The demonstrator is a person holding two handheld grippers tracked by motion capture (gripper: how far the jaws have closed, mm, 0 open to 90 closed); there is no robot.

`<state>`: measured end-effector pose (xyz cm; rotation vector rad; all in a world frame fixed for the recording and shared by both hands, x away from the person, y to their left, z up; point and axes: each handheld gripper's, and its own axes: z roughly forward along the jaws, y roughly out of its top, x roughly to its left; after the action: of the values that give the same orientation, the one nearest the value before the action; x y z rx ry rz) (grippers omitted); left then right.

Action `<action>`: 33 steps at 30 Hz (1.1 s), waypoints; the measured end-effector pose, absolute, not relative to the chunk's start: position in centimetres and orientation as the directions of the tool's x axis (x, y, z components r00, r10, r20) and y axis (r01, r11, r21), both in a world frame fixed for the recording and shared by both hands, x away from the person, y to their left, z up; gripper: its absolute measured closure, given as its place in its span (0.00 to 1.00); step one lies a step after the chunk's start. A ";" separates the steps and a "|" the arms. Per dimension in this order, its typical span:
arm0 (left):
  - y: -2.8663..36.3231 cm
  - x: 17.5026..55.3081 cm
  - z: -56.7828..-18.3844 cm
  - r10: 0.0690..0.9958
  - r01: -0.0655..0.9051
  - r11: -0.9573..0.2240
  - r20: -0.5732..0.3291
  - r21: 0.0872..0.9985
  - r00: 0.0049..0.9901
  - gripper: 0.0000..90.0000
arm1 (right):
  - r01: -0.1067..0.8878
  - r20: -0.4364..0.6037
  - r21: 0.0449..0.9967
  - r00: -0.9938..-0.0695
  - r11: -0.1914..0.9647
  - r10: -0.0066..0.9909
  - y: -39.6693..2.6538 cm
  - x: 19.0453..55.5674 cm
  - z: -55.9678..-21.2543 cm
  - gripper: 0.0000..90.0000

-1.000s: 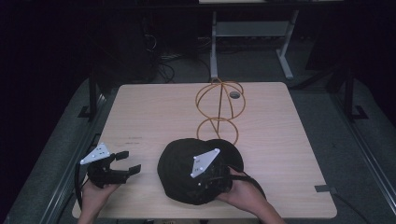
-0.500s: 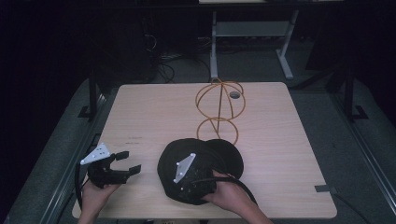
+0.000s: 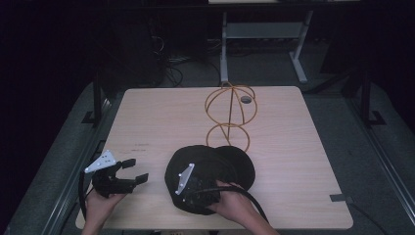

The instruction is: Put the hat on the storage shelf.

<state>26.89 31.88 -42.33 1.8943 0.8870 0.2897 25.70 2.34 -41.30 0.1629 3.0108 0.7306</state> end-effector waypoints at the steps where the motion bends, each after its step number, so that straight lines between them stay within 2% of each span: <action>1: 31.9 26.9 -42.3 0.687 0.455 -0.248 -0.175 0.855 0.705 0.18 | 0.089 -0.016 0.466 -0.994 0.880 0.109 2.2 25.7 -41.2 0.86; 9: 31.7 26.8 -42.3 0.679 0.453 -0.249 -0.179 0.856 0.712 0.18 | 0.070 -0.024 0.552 -0.995 0.831 0.100 0.6 25.5 -39.0 0.90; 12: 31.5 26.6 -42.0 0.667 0.439 -0.237 -0.183 0.867 0.722 0.18 | 0.081 -0.001 0.624 -0.995 0.777 0.105 -0.6 25.7 -36.7 0.90; 18: 31.1 25.9 -41.2 0.641 0.407 -0.240 -0.171 0.881 0.748 0.18 | 0.101 0.054 0.693 -0.995 0.714 0.088 -1.4 26.1 -34.7 0.90; 26: 31.0 25.0 -40.1 0.565 0.354 -0.192 -0.192 0.915 0.803 0.18 | 0.113 0.068 0.725 -0.993 0.680 0.093 -1.8 26.4 -33.7 0.90; 33: 30.3 24.9 -39.2 0.493 0.313 -0.201 -0.181 0.928 0.851 0.18 | 0.102 0.072 0.751 -0.995 0.652 0.073 -1.6 27.0 -32.3 0.91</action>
<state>24.88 30.29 -39.18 1.8051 0.6121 0.1825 26.96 -1.57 -32.26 0.1531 2.8871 1.3162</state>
